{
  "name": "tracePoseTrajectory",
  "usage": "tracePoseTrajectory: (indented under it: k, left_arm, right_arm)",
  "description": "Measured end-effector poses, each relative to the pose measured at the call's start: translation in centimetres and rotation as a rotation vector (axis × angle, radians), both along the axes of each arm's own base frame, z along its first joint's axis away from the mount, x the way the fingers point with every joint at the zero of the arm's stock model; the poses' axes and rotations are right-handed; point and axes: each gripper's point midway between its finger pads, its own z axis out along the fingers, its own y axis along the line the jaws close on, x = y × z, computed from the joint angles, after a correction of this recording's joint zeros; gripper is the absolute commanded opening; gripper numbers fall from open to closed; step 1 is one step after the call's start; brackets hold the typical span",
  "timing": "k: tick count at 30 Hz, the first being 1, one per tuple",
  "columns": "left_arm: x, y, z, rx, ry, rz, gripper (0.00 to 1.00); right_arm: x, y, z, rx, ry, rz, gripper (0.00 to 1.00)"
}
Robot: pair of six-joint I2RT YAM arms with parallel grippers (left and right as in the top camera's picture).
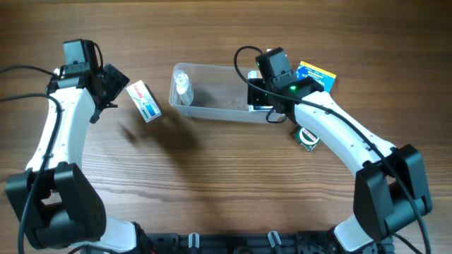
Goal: Pack container
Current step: 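Carry the bandage box with the right gripper into the container, then release the bandage box and raise the right gripper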
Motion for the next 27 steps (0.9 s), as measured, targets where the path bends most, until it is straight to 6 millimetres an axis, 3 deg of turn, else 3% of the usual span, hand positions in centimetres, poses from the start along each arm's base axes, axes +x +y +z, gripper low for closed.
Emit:
tracePoseTrajectory:
  k: [12, 21, 24, 27]
  left_arm:
    - [0.0, 0.0, 0.0, 0.0, 0.0, 0.0, 1.0]
    - [0.0, 0.0, 0.0, 0.0, 0.0, 0.0, 1.0]
    - [0.0, 0.0, 0.0, 0.0, 0.0, 0.0, 1.0]
    - [0.0, 0.0, 0.0, 0.0, 0.0, 0.0, 1.0]
  right_arm:
    - [0.0, 0.0, 0.0, -0.001, 0.0, 0.0, 0.82]
    - [-0.1, 0.0, 0.0, -0.004, 0.002, 0.004, 0.84]
    - [0.0, 0.0, 0.1, -0.005, 0.0, 0.007, 0.79]
    - [0.4, 0.3, 1.2, 0.0, -0.005, 0.012, 0.8]
